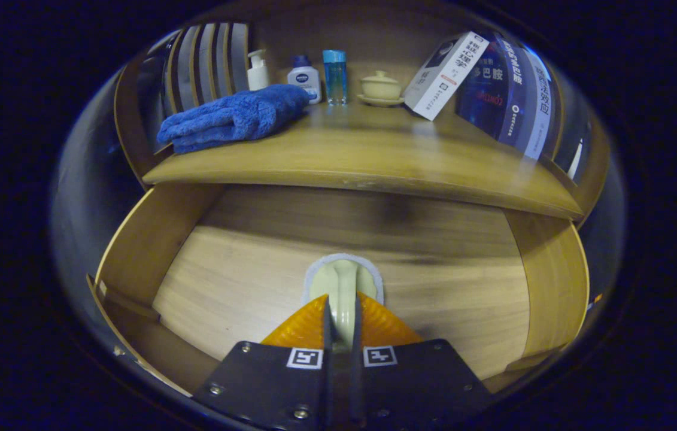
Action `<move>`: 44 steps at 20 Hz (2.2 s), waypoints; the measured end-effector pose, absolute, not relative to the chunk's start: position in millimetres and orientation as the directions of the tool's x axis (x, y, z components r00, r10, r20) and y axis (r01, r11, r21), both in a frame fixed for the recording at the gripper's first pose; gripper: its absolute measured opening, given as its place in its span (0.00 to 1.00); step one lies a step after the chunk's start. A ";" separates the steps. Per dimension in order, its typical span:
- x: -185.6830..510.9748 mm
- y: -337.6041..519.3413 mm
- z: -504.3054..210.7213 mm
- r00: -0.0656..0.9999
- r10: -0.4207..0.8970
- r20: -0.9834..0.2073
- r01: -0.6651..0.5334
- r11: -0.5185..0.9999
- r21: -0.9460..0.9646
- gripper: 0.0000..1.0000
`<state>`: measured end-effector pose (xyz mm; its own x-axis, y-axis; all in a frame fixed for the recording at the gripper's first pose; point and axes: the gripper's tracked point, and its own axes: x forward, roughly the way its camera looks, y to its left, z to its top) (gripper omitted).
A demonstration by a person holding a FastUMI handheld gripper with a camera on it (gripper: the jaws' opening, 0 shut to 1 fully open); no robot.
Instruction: Pull open the drawer, take out the items inside it, and place them on the countertop above the cabinet.
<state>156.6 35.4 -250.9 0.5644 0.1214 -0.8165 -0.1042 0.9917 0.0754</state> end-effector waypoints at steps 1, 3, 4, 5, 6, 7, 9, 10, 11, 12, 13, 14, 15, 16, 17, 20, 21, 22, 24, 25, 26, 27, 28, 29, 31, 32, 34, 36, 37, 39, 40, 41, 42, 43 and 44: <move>157.5 35.1 -250.0 0.570 0.119 -0.813 -0.104 0.992 0.073 0.10; 157.9 35.4 -249.2 0.584 0.122 -0.802 -0.098 0.992 0.080 0.11; 156.5 36.4 -249.2 0.588 0.132 -0.798 -0.094 0.991 0.095 0.11; 154.6 37.0 -246.7 0.591 0.144 -0.793 -0.087 0.990 0.115 0.11; 152.4 38.4 -243.6 0.598 0.157 -0.786 -0.080 0.987 0.137 0.11; 150.8 38.3 -237.7 0.607 0.164 -0.777 -0.076 0.986 0.148 0.10; 147.0 36.2 -222.7 0.631 0.169 -0.757 -0.075 0.985 0.157 0.11; 144.4 35.6 -214.3 0.642 0.171 -0.747 -0.076 0.984 0.160 0.11; 143.1 34.4 -205.1 0.654 0.175 -0.736 -0.077 0.983 0.165 0.11; 141.5 34.5 -195.8 0.664 0.178 -0.726 -0.076 0.982 0.171 0.11; 142.2 35.8 -184.4 0.679 0.186 -0.710 -0.078 0.980 0.183 0.10; 142.5 35.8 -176.1 0.688 0.190 -0.701 -0.078 0.979 0.188 0.11; 143.9 35.8 -164.9 0.702 0.194 -0.685 -0.080 0.977 0.195 0.10; 147.2 36.3 -153.2 0.718 0.200 -0.667 -0.083 0.976 0.204 0.10; 151.1 38.3 -141.5 0.732 0.208 -0.648 -0.089 0.973 0.212 0.10; 171.1 41.1 -108.8 0.788 0.209 -0.579 -0.104 0.972 0.209 0.10; 180.7 39.2 -100.3 0.806 0.192 -0.560 -0.103 0.977 0.186 0.10; 189.2 36.6 -92.0 0.820 0.174 -0.546 -0.099 0.982 0.164 0.10; 207.5 39.1 -84.6 0.843 0.155 -0.515 -0.093 0.985 0.145 0.10; 217.1 38.8 -83.4 0.851 0.143 -0.505 -0.083 0.987 0.140 0.10; 225.8 37.8 -82.4 0.858 0.131 -0.496 -0.074 0.988 0.134 0.10; 235.5 38.4 -81.6 0.865 0.126 -0.486 -0.073 0.989 0.127 0.10; 244.8 39.0 -84.3 0.868 0.119 -0.481 -0.071 0.991 0.116 0.10; 253.3 37.5 -86.1 0.870 0.110 -0.480 -0.066 0.992 0.108 0.10; 269.7 39.6 -90.8 0.875 0.101 -0.474 -0.048 0.991 0.123 0.10; 276.4 39.6 -94.5 0.873 0.098 -0.478 -0.037 0.990 0.135 0.10; 289.2 33.7 -102.0 0.867 0.073 -0.492 -0.010 0.992 0.130 0.10; 297.0 30.1 -109.3 0.863 0.052 -0.503 0.007 0.993 0.115 0.10; 299.7 29.0 -112.5 0.862 0.042 -0.505 0.013 0.994 0.107 0.10; 303.7 22.7 -118.1 0.859 0.018 -0.511 0.028 0.996 0.083 0.10; 305.4 22.2 -119.0 0.862 0.015 -0.507 0.032 0.996 0.085 0.10; 311.4 21.3 -118.0 0.867 0.009 -0.498 0.042 0.995 0.092 0.10; 311.8 18.2 -119.3 0.868 -0.001 -0.496 0.056 0.994 0.096 0.10; 313.7 15.5 -120.1 0.870 -0.007 -0.493 0.066 0.993 0.102 0.12; 314.9 14.0 -120.5 0.871 -0.013 -0.491 0.077 0.991 0.111 0.12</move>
